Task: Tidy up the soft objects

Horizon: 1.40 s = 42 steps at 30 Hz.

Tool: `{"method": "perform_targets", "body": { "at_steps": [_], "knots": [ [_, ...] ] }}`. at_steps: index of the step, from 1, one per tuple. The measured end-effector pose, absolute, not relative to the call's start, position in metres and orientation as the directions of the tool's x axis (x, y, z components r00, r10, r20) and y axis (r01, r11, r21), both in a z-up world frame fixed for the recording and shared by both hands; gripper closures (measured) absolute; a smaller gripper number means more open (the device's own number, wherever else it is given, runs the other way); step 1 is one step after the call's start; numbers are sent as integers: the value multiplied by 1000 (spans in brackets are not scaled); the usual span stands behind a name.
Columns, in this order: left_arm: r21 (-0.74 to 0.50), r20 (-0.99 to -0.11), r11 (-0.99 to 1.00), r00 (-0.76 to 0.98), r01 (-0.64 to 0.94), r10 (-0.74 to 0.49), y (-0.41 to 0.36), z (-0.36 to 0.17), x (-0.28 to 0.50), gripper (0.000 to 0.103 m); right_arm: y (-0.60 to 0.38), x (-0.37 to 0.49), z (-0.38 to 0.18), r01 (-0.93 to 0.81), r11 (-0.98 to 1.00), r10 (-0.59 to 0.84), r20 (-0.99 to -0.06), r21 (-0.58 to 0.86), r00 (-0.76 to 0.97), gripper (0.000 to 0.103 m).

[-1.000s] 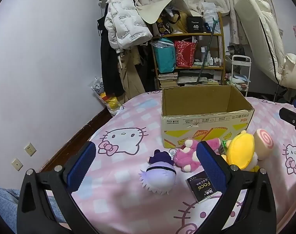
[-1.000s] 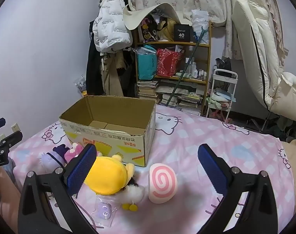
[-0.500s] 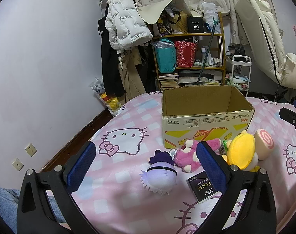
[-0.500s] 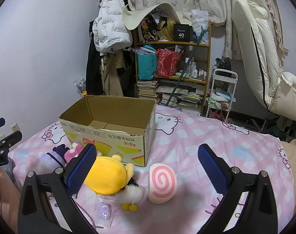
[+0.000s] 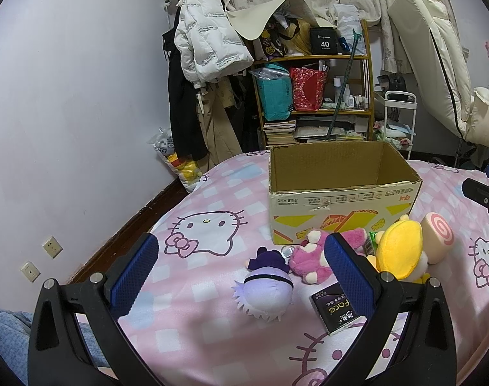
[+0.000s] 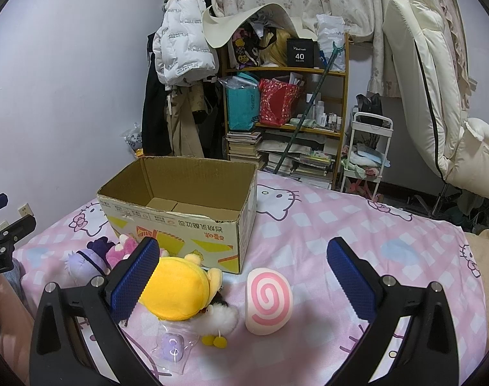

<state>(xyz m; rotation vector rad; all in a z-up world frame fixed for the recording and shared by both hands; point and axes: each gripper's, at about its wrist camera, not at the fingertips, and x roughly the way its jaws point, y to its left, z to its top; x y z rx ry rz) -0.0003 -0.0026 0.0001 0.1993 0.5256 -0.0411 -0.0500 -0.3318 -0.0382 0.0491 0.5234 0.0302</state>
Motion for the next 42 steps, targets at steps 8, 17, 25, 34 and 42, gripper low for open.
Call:
{"method": "perform_targets", "body": {
  "at_steps": [8, 17, 25, 34, 42],
  "knots": [
    [178, -500, 980, 866, 88, 13, 2, 0, 0, 2, -332, -50, -38, -16, 998, 41, -500, 53, 865, 0],
    [182, -501, 980, 865, 83, 20, 5, 0, 0, 2, -332, -50, -39, -16, 998, 40, -501, 53, 865, 0],
    [180, -499, 981, 866, 76, 25, 5, 1, 0, 2, -333, -50, -38, -16, 999, 40, -501, 51, 865, 0],
    [180, -499, 981, 866, 75, 25, 5, 1, 0, 2, -331, -49, -39, -16, 999, 40, -501, 52, 864, 0],
    [183, -498, 980, 867, 76, 25, 5, 0, 1, 2, -334, -49, -39, -17, 999, 40, -503, 50, 863, 0]
  ]
}}
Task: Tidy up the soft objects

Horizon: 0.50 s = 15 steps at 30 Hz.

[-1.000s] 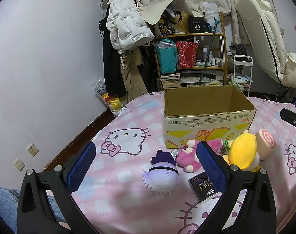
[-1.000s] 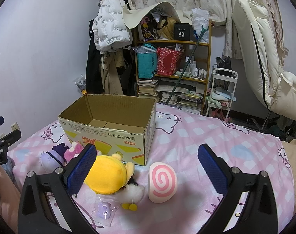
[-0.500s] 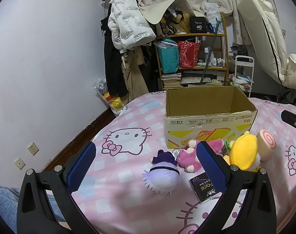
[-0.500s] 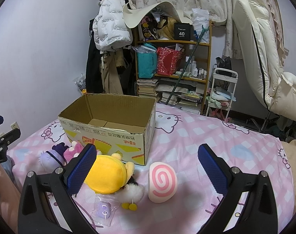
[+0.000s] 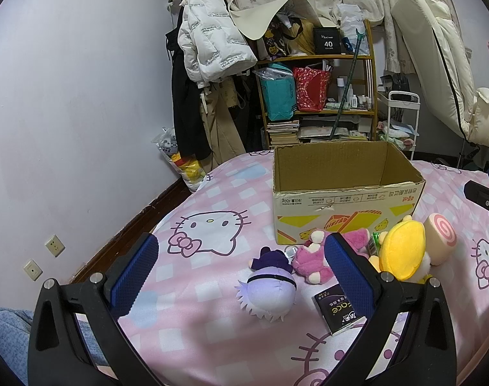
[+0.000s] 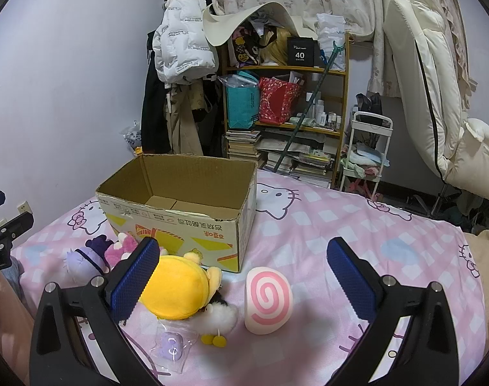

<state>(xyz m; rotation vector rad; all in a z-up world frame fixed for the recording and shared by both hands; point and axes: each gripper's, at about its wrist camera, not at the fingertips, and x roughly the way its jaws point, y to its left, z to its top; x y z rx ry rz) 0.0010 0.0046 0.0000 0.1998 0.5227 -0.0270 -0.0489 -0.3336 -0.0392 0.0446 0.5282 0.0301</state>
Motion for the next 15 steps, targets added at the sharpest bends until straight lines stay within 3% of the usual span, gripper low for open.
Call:
{"method": "perform_targets", "body": {
  "at_steps": [15],
  "knots": [
    [183, -502, 980, 864, 82, 21, 3, -1, 3, 2, -333, -49, -39, -17, 999, 40, -506, 49, 862, 0]
  ]
}}
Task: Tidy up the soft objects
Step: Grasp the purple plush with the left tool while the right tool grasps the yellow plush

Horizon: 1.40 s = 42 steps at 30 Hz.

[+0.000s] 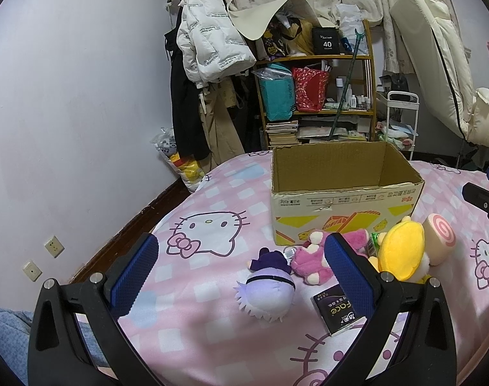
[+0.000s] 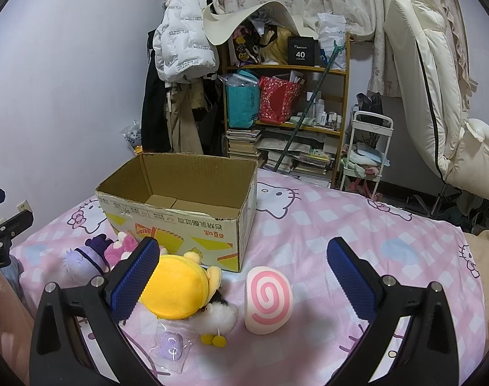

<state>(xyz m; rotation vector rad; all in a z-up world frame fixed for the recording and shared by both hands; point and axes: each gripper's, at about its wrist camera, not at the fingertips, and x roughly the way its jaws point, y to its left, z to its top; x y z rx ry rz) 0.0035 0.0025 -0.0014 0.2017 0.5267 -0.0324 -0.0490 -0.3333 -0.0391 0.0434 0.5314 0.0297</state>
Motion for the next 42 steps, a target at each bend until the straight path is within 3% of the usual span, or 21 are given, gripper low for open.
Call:
{"method": "perform_targets", "body": {
  "at_steps": [24, 42],
  "knots": [
    [201, -645, 972, 763, 123, 36, -10, -9, 68, 2, -315, -20, -55, -103, 994, 107, -547, 37, 830, 0],
    [145, -808, 971, 589, 188, 6, -12, -55, 117, 2, -281, 23, -86, -212, 975, 203, -640, 63, 741, 0]
  ]
}}
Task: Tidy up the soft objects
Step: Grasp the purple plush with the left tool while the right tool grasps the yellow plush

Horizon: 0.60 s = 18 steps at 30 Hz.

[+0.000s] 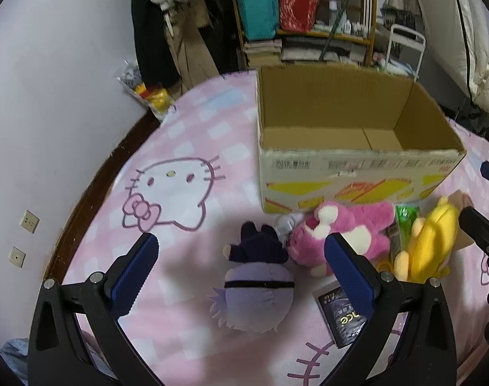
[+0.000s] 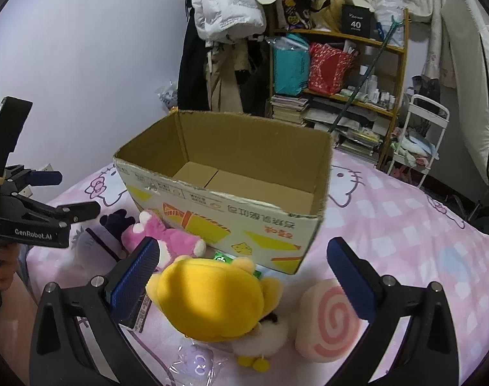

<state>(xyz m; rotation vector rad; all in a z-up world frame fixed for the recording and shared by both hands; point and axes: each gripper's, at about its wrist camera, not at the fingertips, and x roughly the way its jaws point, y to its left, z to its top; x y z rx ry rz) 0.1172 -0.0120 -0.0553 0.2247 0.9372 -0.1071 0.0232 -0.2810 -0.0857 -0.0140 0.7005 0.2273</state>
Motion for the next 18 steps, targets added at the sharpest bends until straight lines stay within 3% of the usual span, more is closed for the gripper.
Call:
{"method": "perform_targets", "body": {
  "at_steps": [10, 18],
  "knots": [
    [159, -892, 958, 451, 237, 37, -21, -96, 125, 2, -266, 32, -121, -234, 967, 227, -739, 96, 634, 0],
    [150, -928, 962, 369, 229, 57, -18, -119, 134, 2, -261, 35, -134, -250, 961, 249, -762, 118, 597, 0]
  ]
}}
